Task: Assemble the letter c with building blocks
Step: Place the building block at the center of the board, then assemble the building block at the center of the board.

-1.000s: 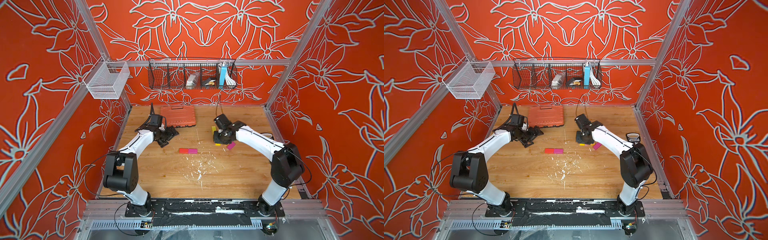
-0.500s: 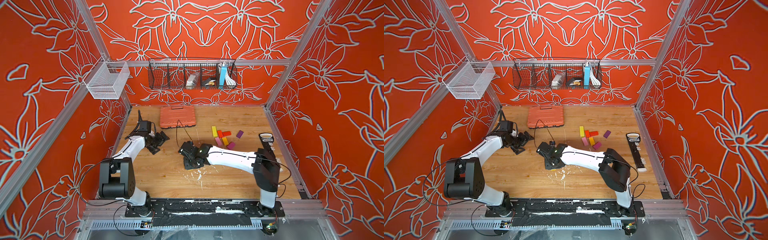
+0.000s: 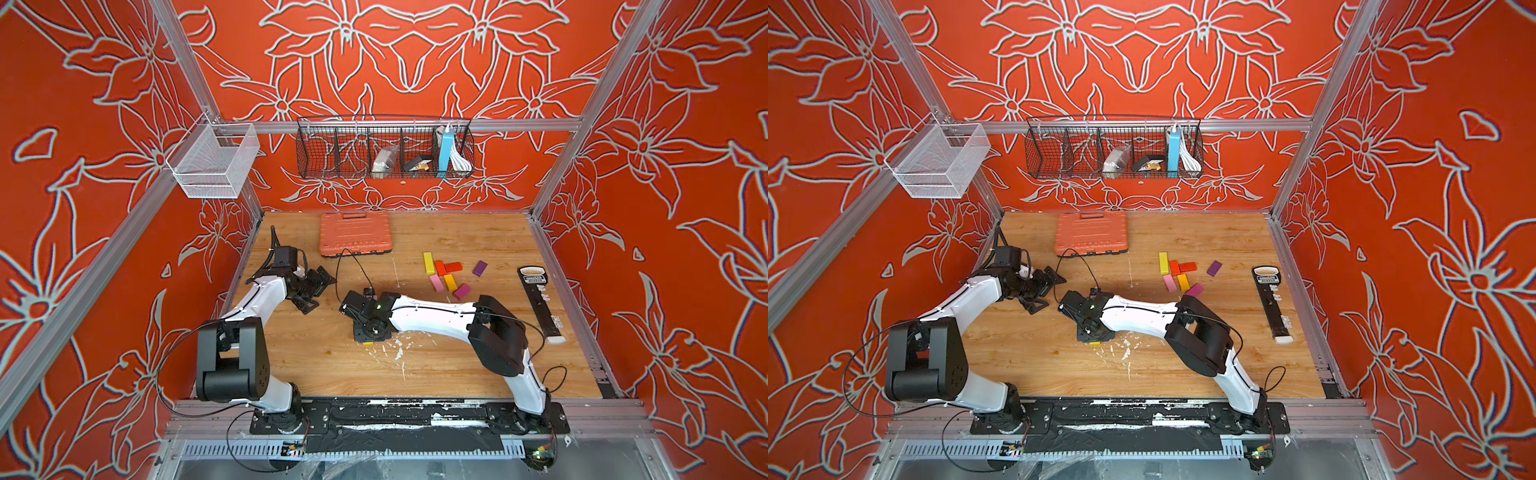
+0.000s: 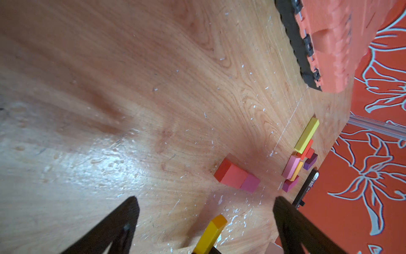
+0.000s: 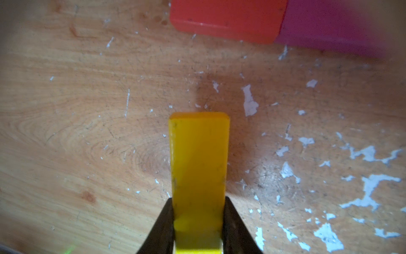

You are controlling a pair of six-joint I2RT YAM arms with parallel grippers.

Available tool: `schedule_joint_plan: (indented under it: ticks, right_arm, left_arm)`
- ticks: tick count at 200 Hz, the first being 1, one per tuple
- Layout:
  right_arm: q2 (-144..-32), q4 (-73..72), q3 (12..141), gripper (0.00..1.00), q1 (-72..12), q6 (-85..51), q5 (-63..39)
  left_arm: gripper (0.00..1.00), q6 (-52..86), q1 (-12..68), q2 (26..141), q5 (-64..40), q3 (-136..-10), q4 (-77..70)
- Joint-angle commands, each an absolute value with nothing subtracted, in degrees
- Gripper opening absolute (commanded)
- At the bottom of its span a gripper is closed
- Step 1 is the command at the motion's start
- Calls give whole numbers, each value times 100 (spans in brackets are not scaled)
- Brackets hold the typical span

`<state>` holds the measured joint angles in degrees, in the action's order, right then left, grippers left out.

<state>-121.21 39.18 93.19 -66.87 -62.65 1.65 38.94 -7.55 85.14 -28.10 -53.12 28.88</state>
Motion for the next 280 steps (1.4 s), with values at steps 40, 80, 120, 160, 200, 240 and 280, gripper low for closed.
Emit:
schedule_joint_plan:
  ticks: [40,80,120,160,200,240,280]
  right_arm:
    - [-12550,4165,9728,26,-6660,-6396,284]
    - [-12700,4108,9803,30,-6601,-6398,166]
    - [-12585,3860,9760,52,-6582,-6217,-18]
    - [-11884,3613,9236,68,-6568,-6001,-13]
    - [-10485,2880,7560,85,-6457,-5473,265]
    - [-9318,2432,6135,95,-6046,-5361,621]
    - [-8502,1850,4951,98,-5712,-5352,1065]
  left_arm:
    - [96,3845,-800,8456,-2971,-5267,2826]
    - [96,3824,-800,8429,-2997,-5227,2820]
    - [96,3756,-800,8351,-3006,-5204,2892]
    - [96,3742,-800,8097,-3172,-5127,3035]
    - [97,3894,-600,7557,-3497,-4756,3168]
    - [98,4454,573,6817,-3002,-4318,3144]
    - [98,5334,1783,6230,-2364,-3820,2782]
